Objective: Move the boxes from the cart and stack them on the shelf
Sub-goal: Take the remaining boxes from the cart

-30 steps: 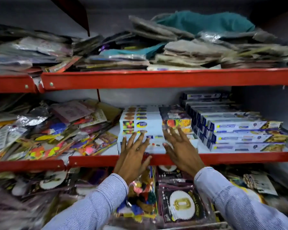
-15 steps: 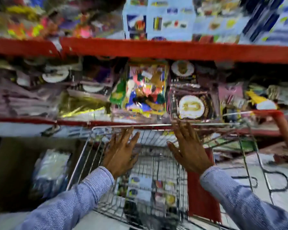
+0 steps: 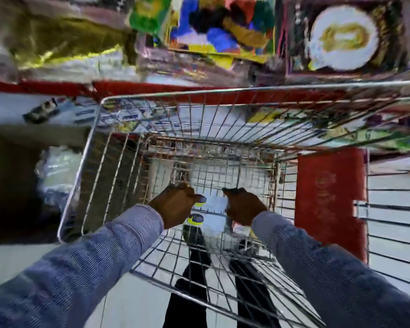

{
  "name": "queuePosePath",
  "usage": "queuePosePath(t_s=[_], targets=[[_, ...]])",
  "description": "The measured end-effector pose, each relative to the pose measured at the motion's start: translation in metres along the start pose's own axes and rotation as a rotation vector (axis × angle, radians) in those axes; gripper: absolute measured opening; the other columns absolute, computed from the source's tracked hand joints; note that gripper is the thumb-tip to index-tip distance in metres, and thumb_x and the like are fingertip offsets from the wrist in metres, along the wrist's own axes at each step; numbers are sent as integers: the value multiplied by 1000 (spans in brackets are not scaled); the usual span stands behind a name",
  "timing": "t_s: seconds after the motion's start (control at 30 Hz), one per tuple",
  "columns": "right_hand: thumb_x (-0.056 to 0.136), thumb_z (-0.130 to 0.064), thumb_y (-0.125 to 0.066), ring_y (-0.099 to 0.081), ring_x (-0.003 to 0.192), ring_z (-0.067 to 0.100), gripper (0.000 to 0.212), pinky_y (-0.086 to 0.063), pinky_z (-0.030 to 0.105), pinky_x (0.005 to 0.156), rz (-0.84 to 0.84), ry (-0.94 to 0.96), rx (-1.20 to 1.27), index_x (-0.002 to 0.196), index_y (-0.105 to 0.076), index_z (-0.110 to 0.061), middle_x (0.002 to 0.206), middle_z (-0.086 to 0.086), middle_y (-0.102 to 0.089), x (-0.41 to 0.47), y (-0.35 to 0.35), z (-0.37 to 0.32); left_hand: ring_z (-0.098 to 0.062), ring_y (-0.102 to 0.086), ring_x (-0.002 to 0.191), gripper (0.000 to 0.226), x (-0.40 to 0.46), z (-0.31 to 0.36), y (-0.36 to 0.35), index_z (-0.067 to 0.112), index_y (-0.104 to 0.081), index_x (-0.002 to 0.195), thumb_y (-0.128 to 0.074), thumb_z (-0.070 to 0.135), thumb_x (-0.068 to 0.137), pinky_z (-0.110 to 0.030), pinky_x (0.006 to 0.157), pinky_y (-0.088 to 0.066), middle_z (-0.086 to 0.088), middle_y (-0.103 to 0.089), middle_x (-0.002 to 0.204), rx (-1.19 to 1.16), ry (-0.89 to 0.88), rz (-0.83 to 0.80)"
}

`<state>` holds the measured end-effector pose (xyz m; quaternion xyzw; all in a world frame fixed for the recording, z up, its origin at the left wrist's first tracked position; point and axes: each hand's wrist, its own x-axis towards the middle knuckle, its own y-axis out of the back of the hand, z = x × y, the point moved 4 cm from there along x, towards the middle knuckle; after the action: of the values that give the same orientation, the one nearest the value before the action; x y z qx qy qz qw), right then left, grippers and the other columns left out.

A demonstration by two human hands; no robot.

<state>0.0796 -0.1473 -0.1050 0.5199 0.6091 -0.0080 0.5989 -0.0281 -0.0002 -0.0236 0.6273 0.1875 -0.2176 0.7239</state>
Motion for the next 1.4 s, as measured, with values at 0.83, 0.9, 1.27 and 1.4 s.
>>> queuePosePath(t_s=[0.83,0.9,1.27,1.4], targets=[[76,-52,-61,-68,90,33,60,-54,36,71,548,213,-124,119,-54,-11,103,13,-71,-65,139,-6,-39,-60,106,47,38,28,-23,1,-49,126,-66,15,85,-47,84,-52,-21,-62,117,-35,-91,-142],[75,-56,-61,-68,88,32,60,-52,33,68,609,258,-160,116,-58,-13,100,11,-72,-94,178,-24,-40,-56,112,55,16,24,22,3,-47,133,-68,18,85,-48,92,-48,-21,-59,125,-76,-63,-61],[73,-58,-62,-65,78,33,52,-39,33,59,970,364,-327,109,-58,-20,81,6,-66,-284,400,-105,-20,-71,83,59,-137,28,304,39,-66,104,-61,59,49,-30,61,-54,6,-76,89,31,222,626],[75,-56,-63,-64,81,31,53,-39,32,61,1064,354,-399,113,-58,-21,93,7,-71,-343,460,-120,-24,-71,79,63,-177,35,386,42,-68,105,-57,63,47,-32,61,-55,2,-76,83,24,241,789]])
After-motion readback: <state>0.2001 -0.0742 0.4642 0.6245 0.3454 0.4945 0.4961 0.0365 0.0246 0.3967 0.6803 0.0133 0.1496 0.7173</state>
